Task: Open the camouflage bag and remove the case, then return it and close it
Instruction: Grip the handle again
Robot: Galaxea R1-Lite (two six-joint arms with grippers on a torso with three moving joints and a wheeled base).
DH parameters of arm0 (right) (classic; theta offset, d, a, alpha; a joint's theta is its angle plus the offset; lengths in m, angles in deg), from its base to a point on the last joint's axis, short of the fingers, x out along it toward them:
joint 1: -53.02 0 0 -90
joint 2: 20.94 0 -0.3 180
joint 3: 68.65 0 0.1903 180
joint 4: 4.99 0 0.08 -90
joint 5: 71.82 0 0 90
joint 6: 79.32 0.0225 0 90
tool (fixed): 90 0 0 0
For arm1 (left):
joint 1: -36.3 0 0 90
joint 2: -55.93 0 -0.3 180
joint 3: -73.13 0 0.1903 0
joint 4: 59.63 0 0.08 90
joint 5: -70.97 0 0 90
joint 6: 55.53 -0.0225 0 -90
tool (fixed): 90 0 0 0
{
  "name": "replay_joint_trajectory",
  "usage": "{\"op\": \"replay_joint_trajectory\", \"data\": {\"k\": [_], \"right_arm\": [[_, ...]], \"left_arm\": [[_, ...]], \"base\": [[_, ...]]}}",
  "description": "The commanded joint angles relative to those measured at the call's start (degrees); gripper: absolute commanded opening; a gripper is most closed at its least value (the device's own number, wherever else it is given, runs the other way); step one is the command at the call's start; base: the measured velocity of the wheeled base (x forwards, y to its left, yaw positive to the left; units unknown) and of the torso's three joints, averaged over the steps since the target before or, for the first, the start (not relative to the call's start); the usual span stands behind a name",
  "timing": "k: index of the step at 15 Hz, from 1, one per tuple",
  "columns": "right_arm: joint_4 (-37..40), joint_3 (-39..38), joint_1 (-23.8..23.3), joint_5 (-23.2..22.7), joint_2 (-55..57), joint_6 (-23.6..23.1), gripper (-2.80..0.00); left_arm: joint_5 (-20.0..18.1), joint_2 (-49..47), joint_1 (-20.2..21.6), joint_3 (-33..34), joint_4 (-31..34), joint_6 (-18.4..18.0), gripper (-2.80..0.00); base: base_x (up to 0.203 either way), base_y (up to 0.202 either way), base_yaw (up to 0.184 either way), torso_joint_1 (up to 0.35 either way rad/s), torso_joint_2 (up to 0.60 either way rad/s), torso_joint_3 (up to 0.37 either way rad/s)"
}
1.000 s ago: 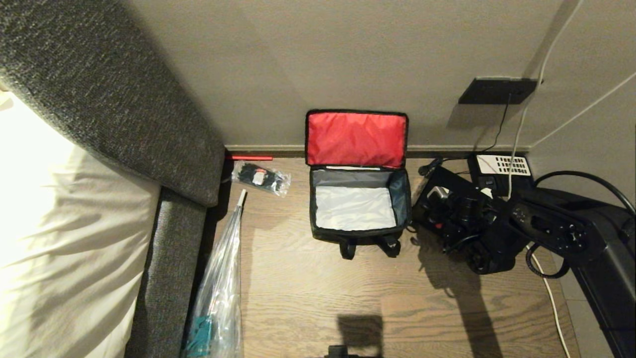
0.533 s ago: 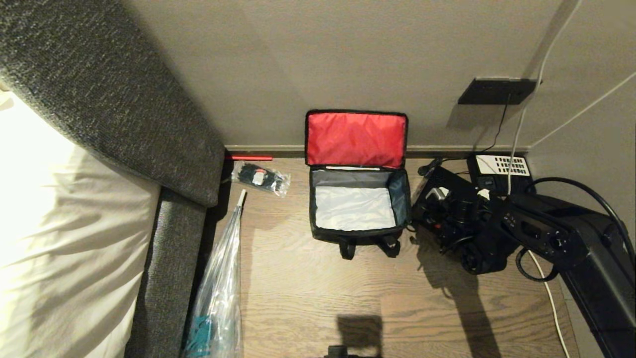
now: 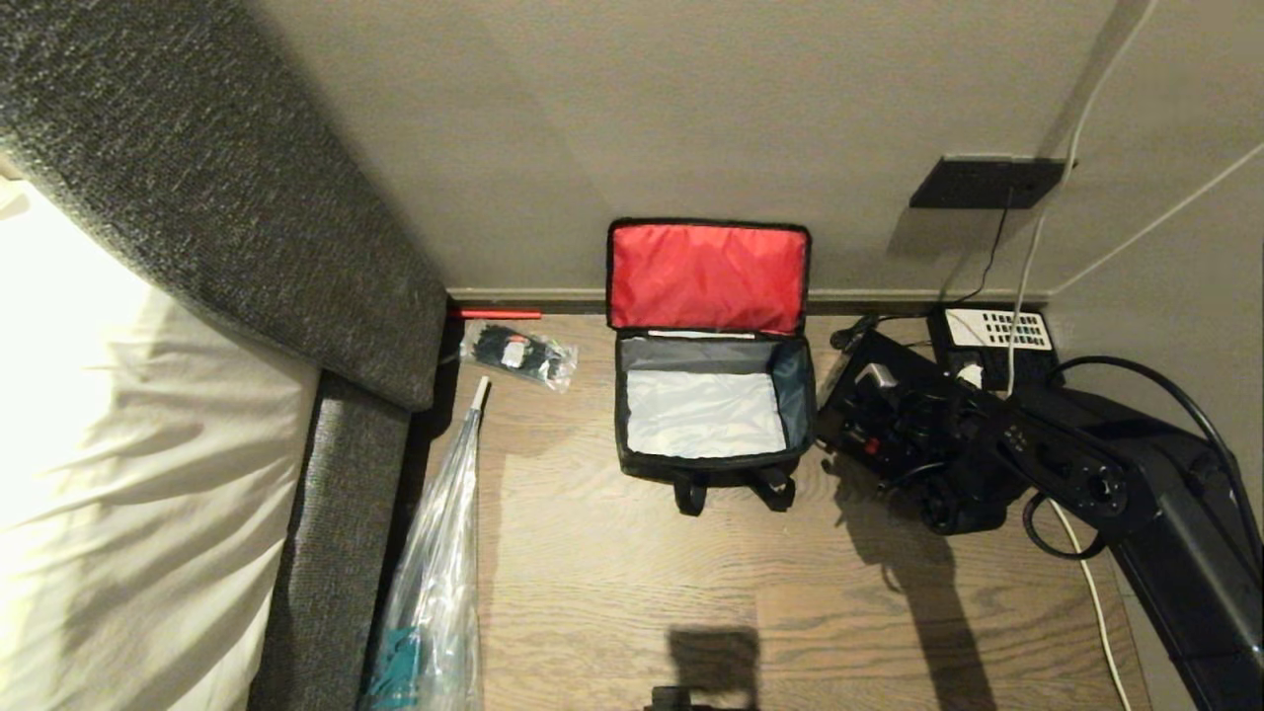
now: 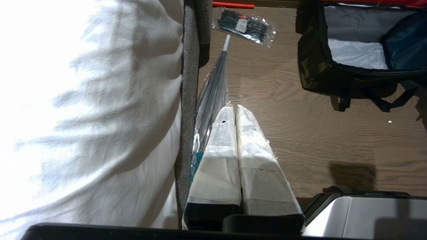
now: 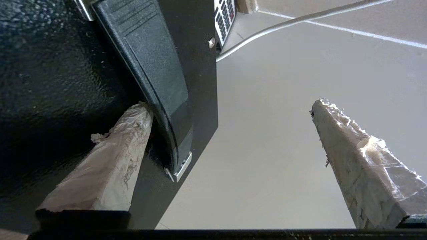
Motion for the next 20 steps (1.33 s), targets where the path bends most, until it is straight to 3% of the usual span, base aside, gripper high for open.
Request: {"op": "replay_joint_trajectory", "data": {"k": [1,15,20], "right_arm": [[0.16,1.98,-0.47,0.37,0.87,-0.58,0.00],[1.40,9.10,-1.21,2.30,3.52,-0.88,0.00],[1.20,8.36,-1.21,2.25,4.57,-0.68,0.00]], "left_arm": [[0.00,0.02,-0.01,0.00,-0.01,0.00,-2.80],[0.00,0.02,-0.01,0.00,-0.01,0.00,-2.80],[0.00,0.02,-0.01,0.00,-0.01,0.00,-2.80]], "base": [[0.000,0.000,0.000,0.000,0.00,0.000],[0.000,0.000,0.000,0.000,0.00,0.000],[0.000,0.000,0.000,0.000,0.00,0.000]]}}
